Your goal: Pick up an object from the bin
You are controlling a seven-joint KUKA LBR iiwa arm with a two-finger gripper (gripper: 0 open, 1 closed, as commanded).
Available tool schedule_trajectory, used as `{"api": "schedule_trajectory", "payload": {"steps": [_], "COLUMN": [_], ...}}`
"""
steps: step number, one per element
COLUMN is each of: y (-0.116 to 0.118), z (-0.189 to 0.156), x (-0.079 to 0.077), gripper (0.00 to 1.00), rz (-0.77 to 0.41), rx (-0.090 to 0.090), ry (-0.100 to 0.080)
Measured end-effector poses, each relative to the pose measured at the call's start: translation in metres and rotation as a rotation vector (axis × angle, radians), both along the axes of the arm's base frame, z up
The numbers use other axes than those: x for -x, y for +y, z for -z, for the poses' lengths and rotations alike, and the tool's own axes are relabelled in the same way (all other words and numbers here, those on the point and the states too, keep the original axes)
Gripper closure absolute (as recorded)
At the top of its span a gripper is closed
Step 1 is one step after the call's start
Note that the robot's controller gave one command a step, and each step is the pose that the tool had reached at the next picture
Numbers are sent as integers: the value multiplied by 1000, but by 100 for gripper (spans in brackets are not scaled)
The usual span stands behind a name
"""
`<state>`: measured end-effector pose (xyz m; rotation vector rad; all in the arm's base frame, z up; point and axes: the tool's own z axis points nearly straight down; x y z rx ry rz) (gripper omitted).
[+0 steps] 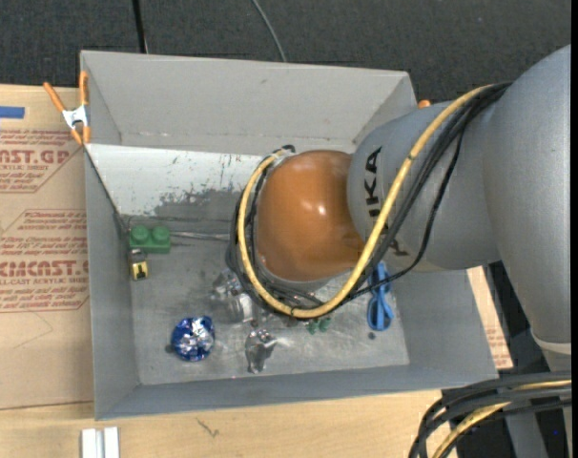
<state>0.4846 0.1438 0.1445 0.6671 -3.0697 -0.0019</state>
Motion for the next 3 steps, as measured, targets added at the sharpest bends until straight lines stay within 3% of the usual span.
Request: {"api": "schedule_trajectory", "payload": {"steps": [1, 2, 3], "y": [55, 56, 64], "z": [73, 71, -72], "x": [-18, -19, -24], "gripper": [0, 100, 100], "rz": [-216, -215, -223], "rx": [-1, -3, -3], "ry": [-4, -6, -11]}}
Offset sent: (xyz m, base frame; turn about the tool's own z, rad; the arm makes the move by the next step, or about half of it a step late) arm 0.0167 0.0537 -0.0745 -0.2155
